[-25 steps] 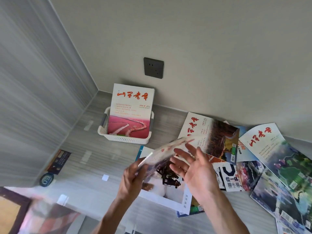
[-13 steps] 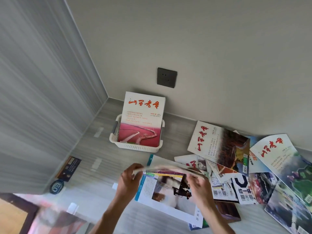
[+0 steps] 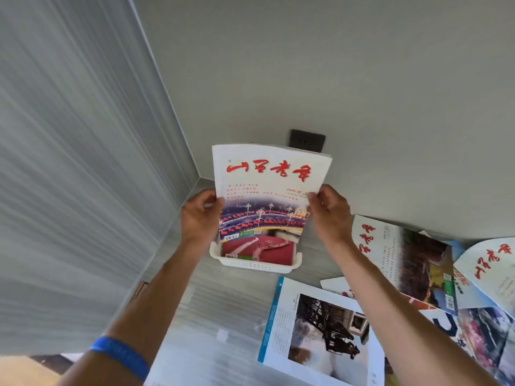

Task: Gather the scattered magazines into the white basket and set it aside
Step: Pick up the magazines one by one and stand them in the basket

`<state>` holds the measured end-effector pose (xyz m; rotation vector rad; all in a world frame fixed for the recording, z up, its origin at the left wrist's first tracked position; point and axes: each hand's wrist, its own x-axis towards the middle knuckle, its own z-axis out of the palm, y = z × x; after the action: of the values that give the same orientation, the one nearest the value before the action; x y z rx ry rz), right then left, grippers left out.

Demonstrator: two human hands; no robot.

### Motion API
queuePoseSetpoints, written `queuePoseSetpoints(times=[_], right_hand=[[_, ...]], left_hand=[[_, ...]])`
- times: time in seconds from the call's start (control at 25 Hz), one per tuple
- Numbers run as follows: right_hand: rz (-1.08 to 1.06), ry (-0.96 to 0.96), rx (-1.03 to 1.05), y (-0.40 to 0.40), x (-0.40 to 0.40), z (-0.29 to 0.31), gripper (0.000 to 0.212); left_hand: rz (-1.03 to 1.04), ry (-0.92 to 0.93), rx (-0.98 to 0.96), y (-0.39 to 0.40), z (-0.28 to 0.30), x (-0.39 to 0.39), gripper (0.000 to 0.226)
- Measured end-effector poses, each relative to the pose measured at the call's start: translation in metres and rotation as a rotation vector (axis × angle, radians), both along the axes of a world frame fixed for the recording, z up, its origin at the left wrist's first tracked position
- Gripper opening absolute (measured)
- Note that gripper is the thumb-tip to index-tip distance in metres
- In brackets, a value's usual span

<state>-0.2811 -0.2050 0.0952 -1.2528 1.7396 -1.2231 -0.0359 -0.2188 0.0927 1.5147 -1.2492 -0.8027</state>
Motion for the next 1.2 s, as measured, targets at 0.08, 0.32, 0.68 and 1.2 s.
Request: queuePoseSetpoints(times=[0.08,0.32,0.68,1.2], right_hand=[[-0.016,0.059,0.063,-0.017,0.013,-0.022,0.014],[-0.063,0.166,0.235,-0.03,0.027,-0.081,0.017],[0.212,-0.274,0.339,-0.024,0.0,-0.064,0.043],[0.243,0.577,0.662,0.14,-0.094,-0.165,0.052]], left_hand=[[0.029,-0.059,0.091,-0.015,-0.021,0.006,0.015],[0.02,-0.148,0.35,-0.038,-0.077,0.017,0.009],[-0.134,-0.378,0.684,-0.046,-0.099,0.006,0.015],[-0.257,-0.603,0.683,0.0,-0.107,-0.02,0.028]])
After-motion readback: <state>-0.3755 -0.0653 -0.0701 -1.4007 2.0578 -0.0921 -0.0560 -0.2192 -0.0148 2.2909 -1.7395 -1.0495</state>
